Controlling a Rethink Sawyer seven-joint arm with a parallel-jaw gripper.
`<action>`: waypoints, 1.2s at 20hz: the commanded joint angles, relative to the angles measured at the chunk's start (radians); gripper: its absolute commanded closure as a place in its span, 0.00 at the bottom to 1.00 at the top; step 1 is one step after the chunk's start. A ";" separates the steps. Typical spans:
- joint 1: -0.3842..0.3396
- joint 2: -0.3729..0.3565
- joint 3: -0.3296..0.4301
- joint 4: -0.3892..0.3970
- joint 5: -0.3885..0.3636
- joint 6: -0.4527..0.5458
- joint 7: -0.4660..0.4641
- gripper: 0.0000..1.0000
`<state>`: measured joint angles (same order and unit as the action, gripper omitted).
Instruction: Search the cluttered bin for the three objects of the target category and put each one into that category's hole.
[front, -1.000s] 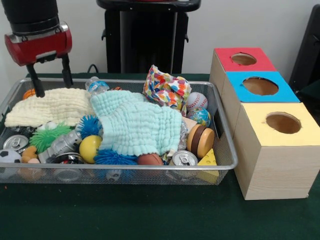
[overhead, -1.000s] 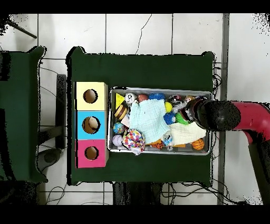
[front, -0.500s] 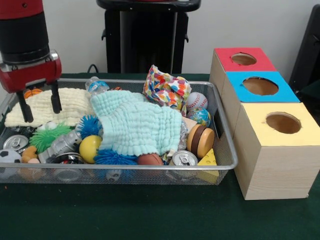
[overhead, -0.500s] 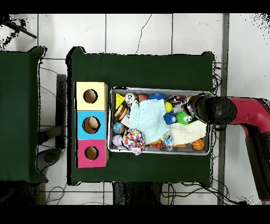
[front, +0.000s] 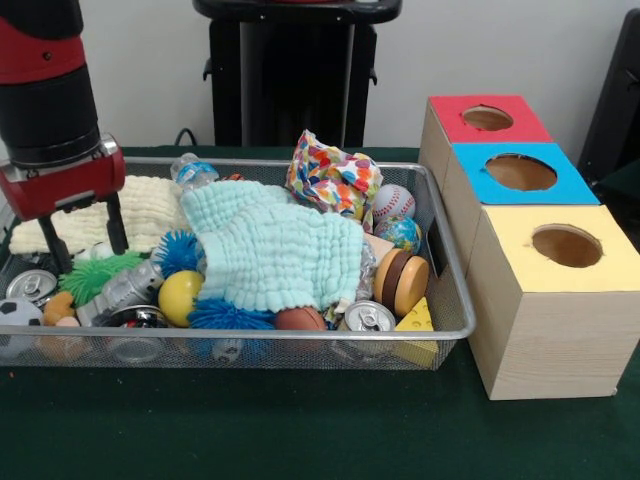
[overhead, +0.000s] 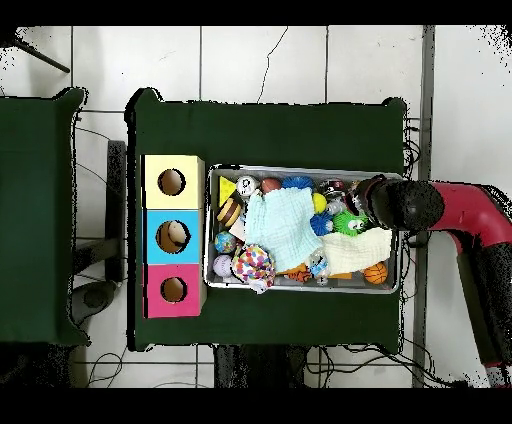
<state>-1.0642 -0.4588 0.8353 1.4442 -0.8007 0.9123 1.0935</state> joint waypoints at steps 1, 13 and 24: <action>-0.001 0.049 -0.007 -0.057 -0.057 -0.005 -0.323 0.00; -0.003 0.154 0.010 -0.191 -0.084 -0.014 -0.476 0.00; 0.030 0.223 -0.010 -0.244 -0.058 -0.039 -0.484 0.00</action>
<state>-1.0646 -0.3266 0.8394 1.2753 -0.8066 0.9195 0.8553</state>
